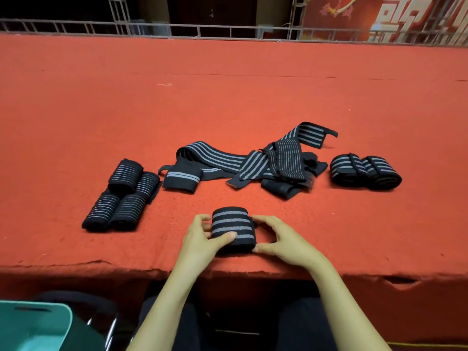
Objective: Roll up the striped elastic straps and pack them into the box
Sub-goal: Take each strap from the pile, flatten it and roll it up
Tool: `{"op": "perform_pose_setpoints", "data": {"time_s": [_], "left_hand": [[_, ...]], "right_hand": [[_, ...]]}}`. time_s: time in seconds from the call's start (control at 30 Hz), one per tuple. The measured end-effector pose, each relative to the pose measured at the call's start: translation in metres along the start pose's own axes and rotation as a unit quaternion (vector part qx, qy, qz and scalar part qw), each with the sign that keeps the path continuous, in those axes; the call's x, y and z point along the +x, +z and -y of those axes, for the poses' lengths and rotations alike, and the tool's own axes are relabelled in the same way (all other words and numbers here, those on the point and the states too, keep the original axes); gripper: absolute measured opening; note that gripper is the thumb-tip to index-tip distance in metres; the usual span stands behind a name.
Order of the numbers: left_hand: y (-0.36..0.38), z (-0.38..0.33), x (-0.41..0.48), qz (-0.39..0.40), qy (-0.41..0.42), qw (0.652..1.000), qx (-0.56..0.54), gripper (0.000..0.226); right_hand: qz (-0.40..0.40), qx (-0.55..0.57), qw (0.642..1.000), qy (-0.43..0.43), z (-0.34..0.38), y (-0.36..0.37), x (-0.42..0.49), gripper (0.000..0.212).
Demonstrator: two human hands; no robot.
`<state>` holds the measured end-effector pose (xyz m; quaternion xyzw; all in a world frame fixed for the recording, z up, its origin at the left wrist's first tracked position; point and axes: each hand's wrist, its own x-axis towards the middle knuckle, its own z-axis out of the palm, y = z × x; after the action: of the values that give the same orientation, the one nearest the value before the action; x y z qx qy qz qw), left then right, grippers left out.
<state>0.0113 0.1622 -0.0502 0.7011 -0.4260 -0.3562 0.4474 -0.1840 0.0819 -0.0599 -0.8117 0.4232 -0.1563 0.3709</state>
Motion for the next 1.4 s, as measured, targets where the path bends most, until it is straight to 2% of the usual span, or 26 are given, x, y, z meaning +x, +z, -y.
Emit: {"op": "perform_pose_setpoints", "data": {"time_s": [0.07, 0.17, 0.3, 0.4, 0.5, 0.6, 0.77, 0.9, 1.0, 1.07, 1.13, 1.17, 1.2, 1.3, 1.4], "left_hand": [[0.003, -0.005, 0.000, 0.032, -0.030, 0.999, 0.004, 0.060], [0.010, -0.014, 0.001, 0.038, -0.010, 0.998, 0.053, 0.059], [0.019, -0.016, -0.003, 0.044, 0.089, 0.995, 0.009, 0.060], [0.023, -0.008, -0.003, 0.030, 0.158, 0.985, -0.057, 0.061], [0.031, -0.005, -0.001, 0.052, 0.175, 0.979, -0.095, 0.059], [0.038, -0.004, 0.000, 0.054, 0.221, 0.974, -0.010, 0.054], [0.030, -0.001, 0.008, 0.109, 0.251, 0.961, 0.038, 0.059], [0.025, -0.010, 0.017, 0.166, 0.231, 0.958, 0.043, 0.057], [0.029, -0.016, 0.025, 0.188, 0.222, 0.955, 0.057, 0.056], [0.037, -0.023, 0.030, 0.200, 0.223, 0.953, 0.057, 0.056], [0.052, -0.031, 0.036, 0.219, 0.232, 0.946, 0.061, 0.056], [0.062, -0.036, 0.039, 0.234, 0.235, 0.942, 0.061, 0.056], [0.072, -0.041, 0.042, 0.249, 0.235, 0.938, 0.059, 0.057], [0.106, -0.056, 0.049, 0.279, 0.226, 0.932, 0.053, 0.058], [0.139, -0.067, 0.055, 0.278, 0.219, 0.935, 0.038, 0.060]], "right_hand": [[-0.016, 0.031, 0.999, 0.014, 0.003, -0.003, 0.000, 0.046], [-0.081, 0.108, 0.988, 0.069, 0.013, -0.001, 0.000, 0.025], [-0.072, 0.185, 0.977, 0.074, 0.021, -0.002, -0.002, 0.032], [-0.044, 0.290, 0.956, 0.022, 0.018, -0.007, -0.007, 0.043], [-0.070, 0.212, 0.974, -0.047, 0.011, -0.007, -0.012, 0.066], [-0.101, 0.159, 0.980, -0.060, 0.004, -0.007, -0.014, 0.073], [-0.094, 0.143, 0.983, -0.061, -0.003, -0.011, -0.014, 0.069], [-0.097, 0.156, 0.982, -0.045, -0.007, -0.018, -0.012, 0.053], [-0.113, 0.183, 0.976, -0.027, -0.013, -0.018, -0.013, 0.054], [-0.137, 0.209, 0.968, -0.023, -0.017, -0.021, -0.017, 0.065], [-0.153, 0.228, 0.961, -0.037, -0.023, -0.031, -0.023, 0.090], [-0.152, 0.220, 0.963, -0.044, -0.028, -0.039, -0.027, 0.102], [-0.151, 0.196, 0.968, -0.049, -0.033, -0.048, -0.030, 0.105], [-0.172, 0.120, 0.976, -0.055, -0.053, -0.072, -0.039, 0.075], [-0.215, 0.150, 0.965, -0.016, -0.077, -0.092, -0.047, 0.062]]}}
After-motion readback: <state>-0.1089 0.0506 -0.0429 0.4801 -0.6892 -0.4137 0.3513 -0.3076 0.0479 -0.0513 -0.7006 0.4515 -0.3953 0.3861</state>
